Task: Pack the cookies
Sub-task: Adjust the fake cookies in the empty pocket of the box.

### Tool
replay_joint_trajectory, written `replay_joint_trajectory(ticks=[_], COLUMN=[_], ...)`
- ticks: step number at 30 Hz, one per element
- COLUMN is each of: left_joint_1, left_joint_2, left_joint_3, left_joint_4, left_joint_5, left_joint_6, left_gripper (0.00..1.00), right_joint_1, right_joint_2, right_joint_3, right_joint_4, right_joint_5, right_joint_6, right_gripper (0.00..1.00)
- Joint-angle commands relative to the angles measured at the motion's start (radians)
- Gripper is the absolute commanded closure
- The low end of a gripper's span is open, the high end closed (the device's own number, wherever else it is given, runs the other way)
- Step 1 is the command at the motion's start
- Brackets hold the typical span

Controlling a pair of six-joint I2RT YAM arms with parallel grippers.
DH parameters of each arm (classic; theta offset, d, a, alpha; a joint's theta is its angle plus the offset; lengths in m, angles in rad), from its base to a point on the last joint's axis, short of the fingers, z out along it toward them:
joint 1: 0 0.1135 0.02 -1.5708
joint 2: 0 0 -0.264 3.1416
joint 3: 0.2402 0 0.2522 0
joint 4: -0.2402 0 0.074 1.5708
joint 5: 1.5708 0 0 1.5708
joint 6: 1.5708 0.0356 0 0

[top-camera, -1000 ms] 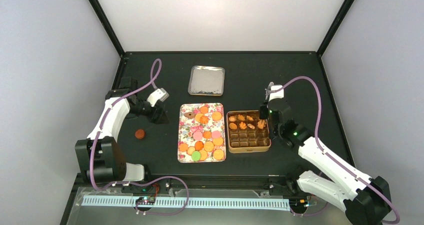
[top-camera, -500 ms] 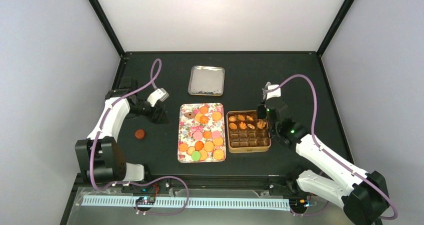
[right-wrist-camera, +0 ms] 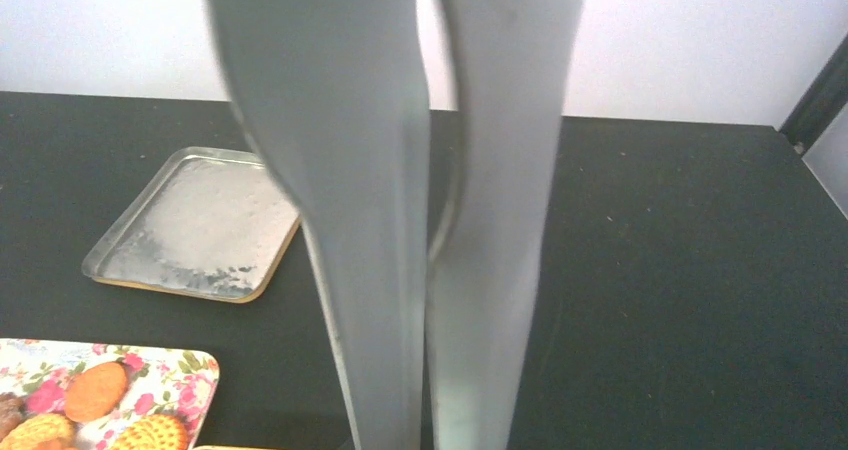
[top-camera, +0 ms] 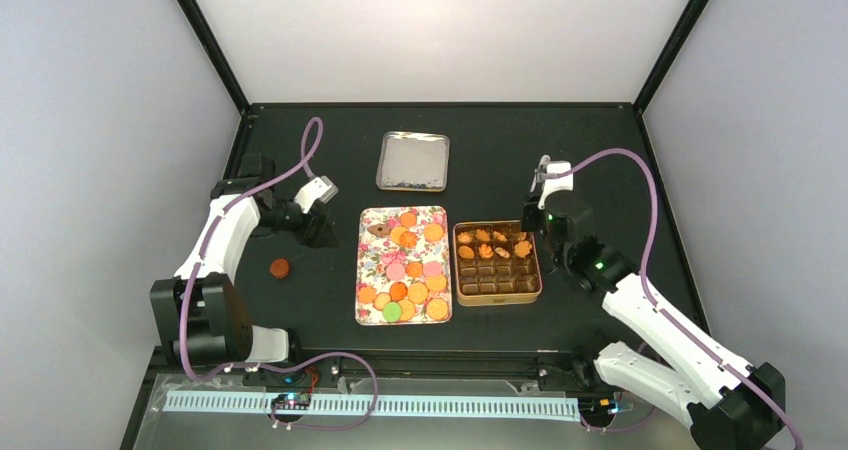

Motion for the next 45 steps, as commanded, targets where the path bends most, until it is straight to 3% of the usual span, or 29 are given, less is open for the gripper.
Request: replay_joint_trajectory(ticks=[1, 18, 29, 37, 45], left_joint_1=[-0.008, -0.007, -0.010, -0.011, -0.010], left_joint_2=[0.002, 0.010, 0.008, 0.009, 0.023], left_joint_3=[0.026, 0.029, 0.029, 0.029, 0.031], left_joint_4=[0.008, 0.007, 0.007, 0.008, 0.016], left_joint_5=[0.035, 0.033, 0.034, 0.034, 0.004], left_joint_6=[0.012, 0.014, 0.014, 0.013, -0.009], left_gripper=[0.35, 0.35, 0.35, 0.35, 0.35], right_joint_1=[-0.029, -0.061, -0.061, -0.061, -0.031], right_joint_2=[-0.009, 0.035, 0.023, -0.008, -0.043], right_joint_3=[0.000, -0.069, -0.066, -0.033, 0.055], right_joint_4=[-0.004, 0.024, 0.060, 0.023, 0.035], right_joint_5=[0.016, -0.028, -0.085, -0.059, -0.228], right_joint_6=[0.001, 0.037, 0.040, 0.022, 0.016], right_gripper=[0.73, 0.69, 0.77, 0.76, 0.76])
